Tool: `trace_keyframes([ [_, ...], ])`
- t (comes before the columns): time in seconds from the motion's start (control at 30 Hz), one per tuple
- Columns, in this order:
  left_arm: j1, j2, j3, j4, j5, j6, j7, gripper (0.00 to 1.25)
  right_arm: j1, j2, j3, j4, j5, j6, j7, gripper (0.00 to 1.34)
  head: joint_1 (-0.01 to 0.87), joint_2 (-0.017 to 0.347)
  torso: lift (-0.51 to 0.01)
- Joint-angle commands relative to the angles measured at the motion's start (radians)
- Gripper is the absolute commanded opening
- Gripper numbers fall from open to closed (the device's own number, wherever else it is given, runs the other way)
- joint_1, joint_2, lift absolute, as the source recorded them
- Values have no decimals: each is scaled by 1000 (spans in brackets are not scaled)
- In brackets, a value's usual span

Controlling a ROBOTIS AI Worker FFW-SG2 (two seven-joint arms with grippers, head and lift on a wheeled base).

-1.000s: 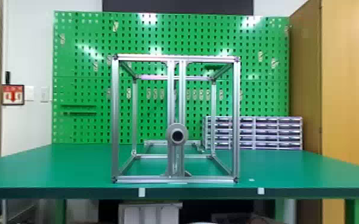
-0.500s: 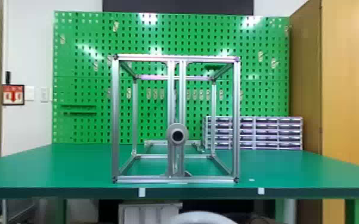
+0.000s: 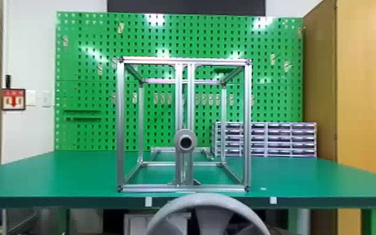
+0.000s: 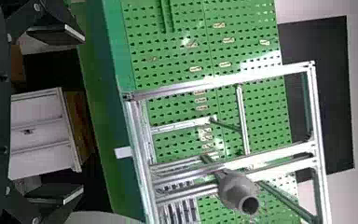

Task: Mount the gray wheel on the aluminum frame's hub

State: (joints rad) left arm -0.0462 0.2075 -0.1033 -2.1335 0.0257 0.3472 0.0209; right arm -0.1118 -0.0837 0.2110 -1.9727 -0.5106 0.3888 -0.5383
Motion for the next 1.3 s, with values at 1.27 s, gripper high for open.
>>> trace_keyframes([
  [1.27, -106, 20, -121, 219, 191, -261, -4, 735, -57, 48, 30, -49, -147, 56, 0, 176, -5, 6, -499],
])
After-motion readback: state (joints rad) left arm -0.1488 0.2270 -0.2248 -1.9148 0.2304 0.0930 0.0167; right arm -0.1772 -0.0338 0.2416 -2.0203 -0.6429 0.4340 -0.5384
